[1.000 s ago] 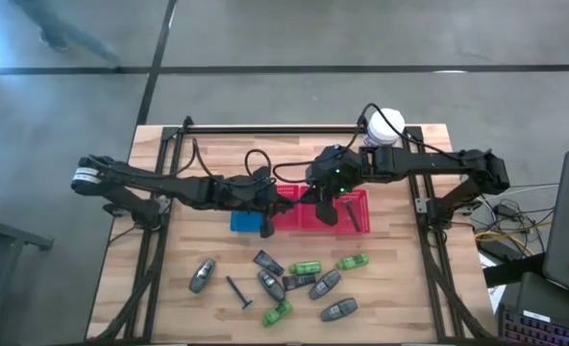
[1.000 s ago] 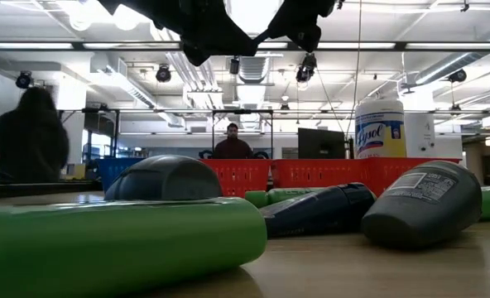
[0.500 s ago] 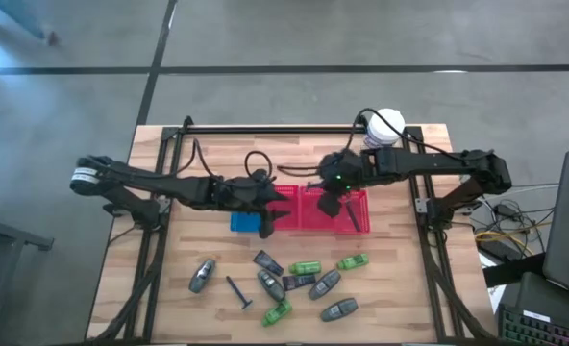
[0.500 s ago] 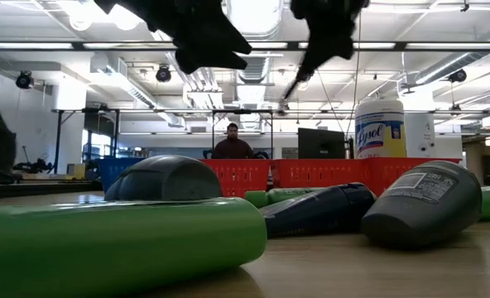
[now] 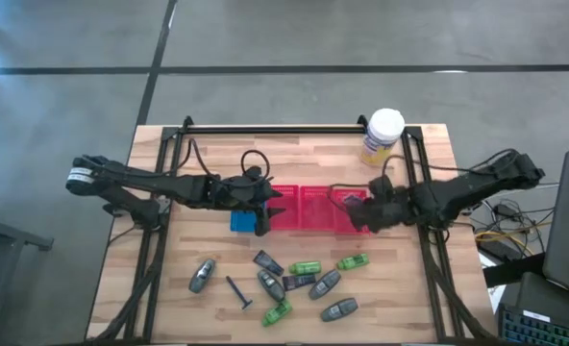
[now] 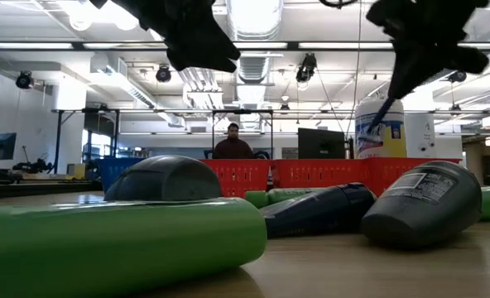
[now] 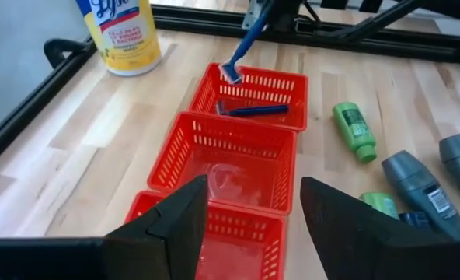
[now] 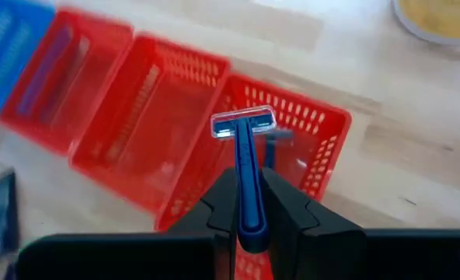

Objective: Pick & Place Travel size toiletries
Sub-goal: Put the blue razor into the right red bin

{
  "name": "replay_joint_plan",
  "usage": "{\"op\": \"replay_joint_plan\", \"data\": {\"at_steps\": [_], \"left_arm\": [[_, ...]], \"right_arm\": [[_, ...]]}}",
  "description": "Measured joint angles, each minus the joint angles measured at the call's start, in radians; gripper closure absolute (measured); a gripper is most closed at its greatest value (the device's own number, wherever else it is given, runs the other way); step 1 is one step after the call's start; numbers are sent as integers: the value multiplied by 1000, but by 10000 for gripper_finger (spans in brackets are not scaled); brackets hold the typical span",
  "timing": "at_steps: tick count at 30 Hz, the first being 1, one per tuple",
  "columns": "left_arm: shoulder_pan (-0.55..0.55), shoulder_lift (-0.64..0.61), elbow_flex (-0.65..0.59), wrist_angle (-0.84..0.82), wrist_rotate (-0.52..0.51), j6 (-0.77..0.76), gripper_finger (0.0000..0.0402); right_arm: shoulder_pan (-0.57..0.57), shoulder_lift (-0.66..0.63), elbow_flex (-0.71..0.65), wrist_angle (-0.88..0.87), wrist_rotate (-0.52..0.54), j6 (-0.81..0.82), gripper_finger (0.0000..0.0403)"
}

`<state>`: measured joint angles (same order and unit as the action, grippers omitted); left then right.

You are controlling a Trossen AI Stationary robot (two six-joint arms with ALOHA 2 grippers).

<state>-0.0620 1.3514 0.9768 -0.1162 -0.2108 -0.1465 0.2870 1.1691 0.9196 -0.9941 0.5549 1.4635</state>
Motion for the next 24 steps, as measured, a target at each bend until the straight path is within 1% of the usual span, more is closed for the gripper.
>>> {"op": "replay_joint_plan", "data": {"at_steps": [2,4,8,12,16,18,20,24], "left_arm": [[4,0,0,0,0,11,191],[8,0,0,0,0,17,192],[9,0,-1,-15,-2,17,193],[9,0,-1,-39,-2,10,193],[9,0,-1,-51,-2,10,193],[11,0,-1,-52,-2,9,193],[12,0,-1,-53,-1,9,193],[15,0,-1,-67,0,9,193]], "right_arm": [[9,0,-54,66,64,61,372],[7,23,-92,109,99,99,372],[8,91,-128,124,99,165,372],[10,151,-129,136,81,209,370],[9,196,-111,138,135,238,354],[9,213,-105,138,145,254,341],[10,232,-102,139,138,263,328],[10,254,-97,138,66,256,299]]}}
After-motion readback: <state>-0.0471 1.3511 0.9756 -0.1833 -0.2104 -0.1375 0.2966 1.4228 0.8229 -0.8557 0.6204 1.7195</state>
